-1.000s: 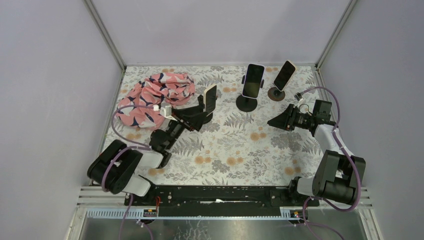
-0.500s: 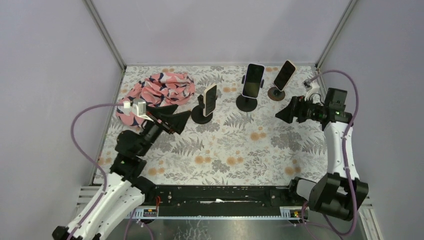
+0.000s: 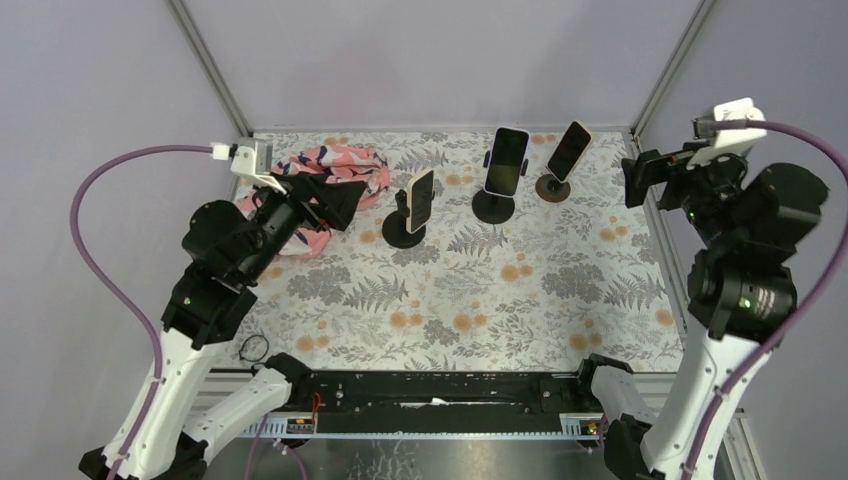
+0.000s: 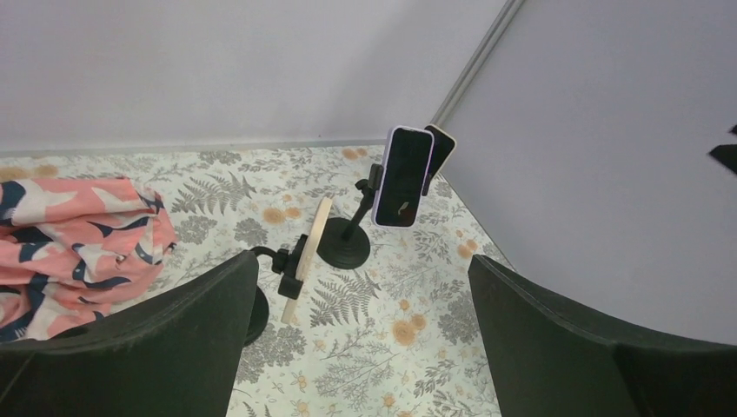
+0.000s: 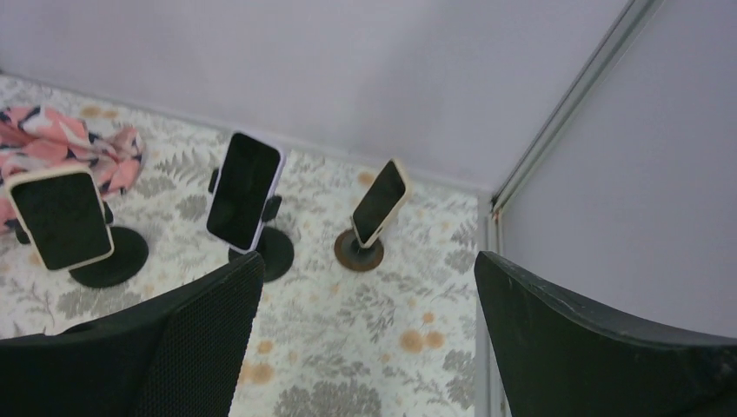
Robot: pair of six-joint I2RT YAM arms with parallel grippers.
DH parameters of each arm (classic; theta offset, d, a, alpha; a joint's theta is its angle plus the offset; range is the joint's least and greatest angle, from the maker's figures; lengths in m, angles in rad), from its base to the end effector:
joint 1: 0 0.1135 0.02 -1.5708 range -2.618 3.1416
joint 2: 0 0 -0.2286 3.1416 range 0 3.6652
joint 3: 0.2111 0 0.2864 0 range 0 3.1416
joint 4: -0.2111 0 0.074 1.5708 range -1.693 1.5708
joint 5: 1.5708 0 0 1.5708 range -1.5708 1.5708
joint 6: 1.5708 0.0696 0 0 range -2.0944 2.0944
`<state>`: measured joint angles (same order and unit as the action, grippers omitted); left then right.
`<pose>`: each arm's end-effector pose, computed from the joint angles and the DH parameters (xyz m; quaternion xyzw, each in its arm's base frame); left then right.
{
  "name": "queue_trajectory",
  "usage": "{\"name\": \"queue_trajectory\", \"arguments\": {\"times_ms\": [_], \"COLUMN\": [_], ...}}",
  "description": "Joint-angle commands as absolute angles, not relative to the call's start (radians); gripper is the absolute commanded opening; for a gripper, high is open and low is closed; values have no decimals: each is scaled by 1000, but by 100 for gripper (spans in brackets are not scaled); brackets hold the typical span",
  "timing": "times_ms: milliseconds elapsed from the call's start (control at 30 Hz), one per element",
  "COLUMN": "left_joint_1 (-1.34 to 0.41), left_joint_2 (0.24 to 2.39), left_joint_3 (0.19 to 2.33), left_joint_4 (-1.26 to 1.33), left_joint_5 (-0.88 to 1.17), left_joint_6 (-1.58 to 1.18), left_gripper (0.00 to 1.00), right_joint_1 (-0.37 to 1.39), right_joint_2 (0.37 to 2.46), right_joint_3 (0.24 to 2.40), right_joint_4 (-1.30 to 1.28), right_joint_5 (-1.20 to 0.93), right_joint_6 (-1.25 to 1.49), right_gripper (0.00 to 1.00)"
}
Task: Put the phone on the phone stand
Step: Reset both arms
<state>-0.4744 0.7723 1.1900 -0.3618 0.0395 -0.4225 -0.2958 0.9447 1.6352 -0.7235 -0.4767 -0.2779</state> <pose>0.2044 -0.1081 0.4495 0.0322 0.6863 -0.3272 0.6487 0.2001 -0.0276 0.5189 -0.1579 0.6998 -0.0284 0.6961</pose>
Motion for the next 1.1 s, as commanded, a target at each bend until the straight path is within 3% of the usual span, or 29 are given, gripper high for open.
{"name": "queue_trajectory", "arguments": {"times_ms": [0, 200, 433, 1067], "left_joint_1": [-465, -465, -465, -465], "left_joint_2": [770, 748, 722, 670], "left_joint_3": [1288, 1336, 1345, 1302], "left_joint_4": [-468, -472, -472, -488], "left_joint_5": [43, 56, 68, 59], "left_joint_6": [-372, -402, -436, -453], "left_gripper": [99, 99, 99, 99], "right_joint_1": [-301, -301, -301, -301], "right_joint_2": [931, 899, 816, 823], "right_joint_3": [1746, 1773, 1677, 1620], "right_joint_4": [-735, -709, -570, -566], "right_joint_5": [-421, -527, -434, -436], "right_joint_6": [-209, -155, -46, 17], "right_gripper": [100, 100, 100, 100]}}
